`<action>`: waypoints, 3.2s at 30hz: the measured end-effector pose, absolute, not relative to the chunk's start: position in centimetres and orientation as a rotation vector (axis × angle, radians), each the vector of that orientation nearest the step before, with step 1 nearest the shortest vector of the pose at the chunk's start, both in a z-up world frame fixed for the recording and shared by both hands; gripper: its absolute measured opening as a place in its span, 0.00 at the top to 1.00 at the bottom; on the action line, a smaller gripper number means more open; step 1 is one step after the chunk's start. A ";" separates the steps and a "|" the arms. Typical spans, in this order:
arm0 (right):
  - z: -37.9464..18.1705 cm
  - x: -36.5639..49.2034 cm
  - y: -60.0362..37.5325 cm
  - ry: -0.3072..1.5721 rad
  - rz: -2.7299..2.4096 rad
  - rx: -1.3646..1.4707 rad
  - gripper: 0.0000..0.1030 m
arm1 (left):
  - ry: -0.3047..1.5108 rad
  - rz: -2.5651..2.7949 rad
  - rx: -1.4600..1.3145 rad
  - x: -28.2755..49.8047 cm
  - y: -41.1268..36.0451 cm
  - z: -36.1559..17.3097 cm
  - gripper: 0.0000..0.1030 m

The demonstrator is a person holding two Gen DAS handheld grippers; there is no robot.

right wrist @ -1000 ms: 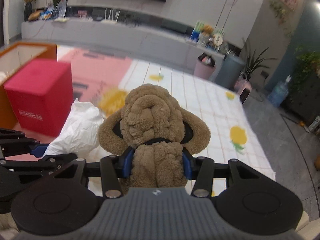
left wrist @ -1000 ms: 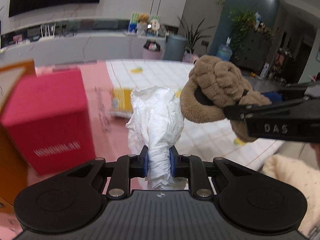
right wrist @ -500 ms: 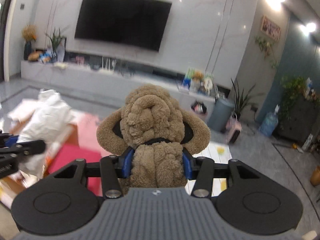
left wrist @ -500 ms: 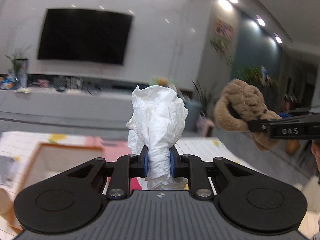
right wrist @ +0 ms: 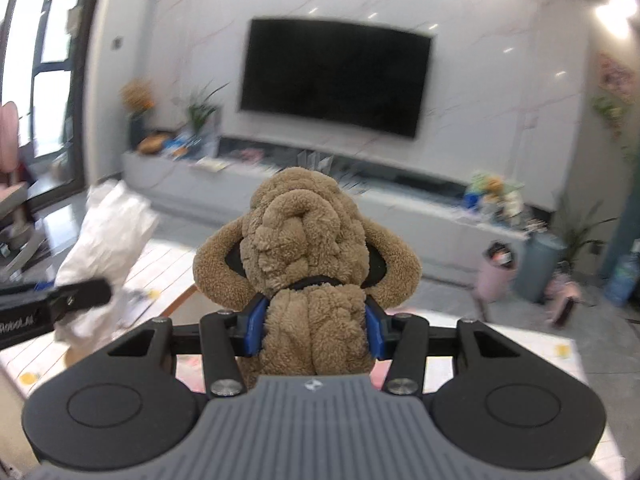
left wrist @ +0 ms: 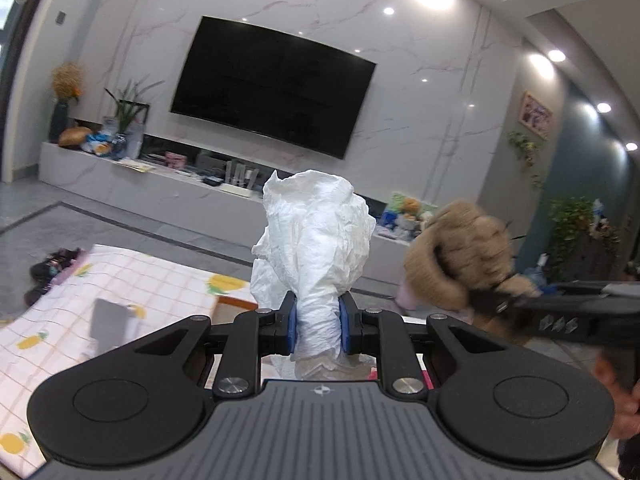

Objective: Organize soft objects
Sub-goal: 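Carry the white bag with the left gripper while the right gripper carries the plush toward the shoebox, then lower the brown plush into the shoebox and open the right gripper, then lower the white bag into the shoebox and open the left gripper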

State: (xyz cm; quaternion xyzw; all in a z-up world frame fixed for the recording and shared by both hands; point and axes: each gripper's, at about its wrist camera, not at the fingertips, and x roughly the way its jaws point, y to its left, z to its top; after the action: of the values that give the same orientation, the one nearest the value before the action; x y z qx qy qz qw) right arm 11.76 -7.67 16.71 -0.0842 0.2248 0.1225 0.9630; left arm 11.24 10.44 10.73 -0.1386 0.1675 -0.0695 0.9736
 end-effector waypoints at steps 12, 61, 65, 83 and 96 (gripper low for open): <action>5.1 20.8 1.0 0.733 0.290 -0.203 0.53 | 0.373 -0.098 -0.279 12.2 12.0 5.7 0.78; 4.4 14.3 -1.9 0.553 0.039 -0.172 0.19 | 0.582 -0.383 -0.472 12.2 11.2 3.9 0.78; 3.1 11.8 -2.9 0.515 -0.042 -0.180 0.18 | 0.620 -0.418 -0.479 12.8 9.7 3.0 0.78; -1.3 9.5 -9.0 0.619 0.063 0.014 0.18 | 0.838 -0.340 -0.297 16.2 3.9 -1.7 0.56; -0.3 8.2 -9.4 0.585 0.092 0.027 0.19 | 0.773 -0.267 -0.342 14.8 7.6 1.8 0.10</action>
State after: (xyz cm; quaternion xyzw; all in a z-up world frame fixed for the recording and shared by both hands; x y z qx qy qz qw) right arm 8.16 -9.41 -0.30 0.0133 0.2882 0.0455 0.9564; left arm 14.85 7.63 1.77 -0.1655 0.3741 -0.1293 0.9033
